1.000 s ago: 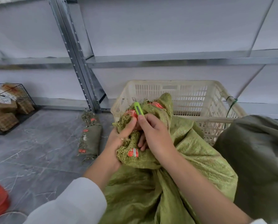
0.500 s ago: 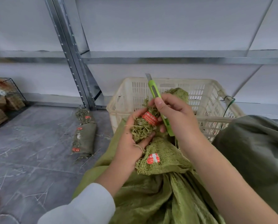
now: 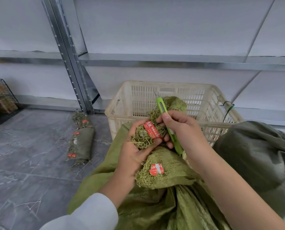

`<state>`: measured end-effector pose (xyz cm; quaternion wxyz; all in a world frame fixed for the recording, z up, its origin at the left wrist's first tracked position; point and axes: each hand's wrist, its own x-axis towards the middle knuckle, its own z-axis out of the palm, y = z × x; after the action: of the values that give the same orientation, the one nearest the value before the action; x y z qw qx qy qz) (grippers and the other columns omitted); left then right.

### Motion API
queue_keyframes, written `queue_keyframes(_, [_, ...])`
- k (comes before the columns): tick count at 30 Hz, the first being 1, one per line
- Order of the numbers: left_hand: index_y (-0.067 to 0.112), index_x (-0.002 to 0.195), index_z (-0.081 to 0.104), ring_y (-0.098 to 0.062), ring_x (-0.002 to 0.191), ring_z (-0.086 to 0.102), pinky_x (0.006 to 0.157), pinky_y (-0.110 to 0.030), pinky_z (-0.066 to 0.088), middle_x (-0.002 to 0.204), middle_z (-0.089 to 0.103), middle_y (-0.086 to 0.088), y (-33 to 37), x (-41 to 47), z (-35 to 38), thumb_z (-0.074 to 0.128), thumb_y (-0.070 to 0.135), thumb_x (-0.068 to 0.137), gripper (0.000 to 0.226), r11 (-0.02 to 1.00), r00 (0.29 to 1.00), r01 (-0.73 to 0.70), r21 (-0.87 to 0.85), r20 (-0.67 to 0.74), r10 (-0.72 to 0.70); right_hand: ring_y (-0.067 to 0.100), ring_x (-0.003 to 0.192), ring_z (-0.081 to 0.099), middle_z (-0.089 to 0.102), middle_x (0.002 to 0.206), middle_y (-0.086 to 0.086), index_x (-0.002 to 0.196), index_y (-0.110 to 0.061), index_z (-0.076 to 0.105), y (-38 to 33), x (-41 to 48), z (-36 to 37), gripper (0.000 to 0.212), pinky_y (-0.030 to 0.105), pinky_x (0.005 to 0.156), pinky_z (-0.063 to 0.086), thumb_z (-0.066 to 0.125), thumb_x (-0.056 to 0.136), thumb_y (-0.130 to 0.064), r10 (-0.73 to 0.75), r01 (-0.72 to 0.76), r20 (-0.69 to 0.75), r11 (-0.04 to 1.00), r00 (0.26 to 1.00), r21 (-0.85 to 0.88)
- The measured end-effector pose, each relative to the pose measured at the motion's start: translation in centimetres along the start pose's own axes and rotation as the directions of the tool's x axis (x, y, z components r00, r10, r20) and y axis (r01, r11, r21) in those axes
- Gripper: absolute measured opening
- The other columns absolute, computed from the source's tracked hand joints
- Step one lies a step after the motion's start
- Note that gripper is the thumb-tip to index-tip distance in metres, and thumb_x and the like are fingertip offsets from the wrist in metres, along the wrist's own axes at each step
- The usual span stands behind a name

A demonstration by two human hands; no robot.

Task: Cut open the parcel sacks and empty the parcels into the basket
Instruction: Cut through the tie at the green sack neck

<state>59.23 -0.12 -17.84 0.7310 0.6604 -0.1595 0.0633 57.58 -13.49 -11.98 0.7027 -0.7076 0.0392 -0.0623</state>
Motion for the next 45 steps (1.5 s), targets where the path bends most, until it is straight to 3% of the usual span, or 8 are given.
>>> queue_keyframes(3, [0.026, 0.107, 0.058, -0.024, 0.106, 0.063, 0.101, -0.035, 0.045, 0.108, 0.066, -0.010, 0.2, 0.3, -1.0, 0.078, -0.005, 0.068, 0.053, 0.980, 0.998, -0.061, 0.188, 0.036, 0.055, 0.012, 0.044, 0.042, 0.062, 0.062, 0.003, 0.085, -0.018, 0.075, -1.2, -0.5, -1.5, 0.029, 0.018, 0.038, 0.033, 0.053, 0.098, -0.031, -0.067, 0.073, 0.084, 0.994, 0.994, -0.080])
queue_keyframes(7, [0.044, 0.108, 0.052, -0.015, 0.105, 0.054, 0.097, -0.009, 0.032, 0.112, 0.057, -0.017, 1.3, 0.1, -1.6, 0.081, 0.005, 0.069, 0.062, 0.911, 0.985, -0.131, 0.392, 0.158, 0.074, 0.007, 0.043, 0.039, 0.052, 0.049, 0.003, 0.080, -0.031, 0.075, -3.0, -1.2, -3.5, 0.037, 0.017, 0.047, 0.033, 0.051, 0.089, -0.058, -0.281, 0.320, 0.155, 0.856, 0.947, -0.405])
queue_keyframes(11, [0.046, 0.105, 0.052, -0.020, 0.111, 0.053, 0.108, -0.030, 0.034, 0.114, 0.055, -0.012, 1.9, -0.2, -1.2, 0.081, 0.012, 0.067, 0.059, 0.927, 0.990, -0.049, 0.372, 0.143, -0.005, 0.005, 0.044, 0.039, 0.050, 0.050, -0.003, 0.081, -0.040, 0.072, -3.4, -1.7, -4.6, 0.035, 0.024, 0.054, 0.033, 0.051, 0.080, -0.068, -0.253, 0.340, 0.226, 0.686, 0.941, -0.643])
queue_keyframes(14, [0.042, 0.106, 0.047, -0.011, 0.100, 0.053, 0.094, -0.009, 0.037, 0.100, 0.055, 0.000, 1.4, -0.2, -1.4, 0.077, -0.008, 0.067, 0.070, 0.923, 0.995, -0.041, 0.383, 0.098, 0.004, 0.006, 0.038, 0.036, 0.044, 0.041, -0.009, 0.074, -0.037, 0.071, -3.5, -2.2, -4.9, 0.040, 0.022, 0.049, 0.031, 0.049, 0.081, -0.069, -0.216, 0.312, 0.227, 0.587, 0.950, -0.747])
queue_keyframes(20, [0.015, 0.122, 0.053, -0.040, 0.116, 0.054, 0.110, -0.046, 0.035, 0.113, 0.059, -0.025, 1.3, -0.4, -2.3, 0.079, 0.018, 0.074, 0.054, 0.947, 0.993, -0.017, 0.319, 0.114, -0.021, 0.005, 0.034, 0.038, 0.040, 0.035, -0.014, 0.065, -0.032, 0.071, -4.5, -3.1, -5.4, 0.043, 0.024, 0.050, 0.030, 0.051, 0.084, -0.065, -0.128, 0.266, 0.237, 0.590, 0.963, -0.762])
queue_keyframes(30, [0.036, 0.118, 0.050, -0.031, 0.118, 0.052, 0.094, -0.020, 0.031, 0.117, 0.058, -0.024, 2.2, -0.6, -2.2, 0.077, 0.043, 0.068, 0.057, 0.923, 0.987, -0.071, 0.377, 0.158, 0.011, 0.005, 0.034, 0.037, 0.044, 0.036, -0.013, 0.063, -0.035, 0.072, -4.7, -3.2, -5.9, 0.044, 0.024, 0.050, 0.030, 0.050, 0.082, -0.069, -0.091, 0.244, 0.231, 0.530, 0.969, -0.812])
queue_keyframes(36, [0.004, 0.124, 0.059, -0.039, 0.114, 0.054, 0.108, -0.037, 0.033, 0.110, 0.060, -0.030, 2.0, -0.5, -2.2, 0.069, 0.016, 0.064, 0.062, 0.929, 0.992, -0.057, 0.366, 0.127, 0.011, 0.006, 0.032, 0.032, 0.036, 0.032, -0.010, 0.063, -0.035, 0.072, -4.8, -3.2, -6.0, 0.044, 0.028, 0.054, 0.036, 0.050, 0.081, -0.069, -0.068, 0.236, 0.240, 0.563, 0.968, -0.792])
queue_keyframes(45, [0.024, 0.119, 0.058, -0.037, 0.111, 0.056, 0.109, -0.048, 0.036, 0.109, 0.060, -0.027, 2.3, -0.9, -1.9, 0.074, 0.031, 0.064, 0.059, 0.955, 0.991, -0.081, 0.286, 0.126, 0.046, 0.007, 0.035, 0.029, 0.035, 0.035, -0.009, 0.066, -0.030, 0.074, -4.8, -3.1, -5.9, 0.043, 0.026, 0.050, 0.031, 0.054, 0.084, -0.063, -0.023, 0.229, 0.279, 0.636, 0.960, -0.737])
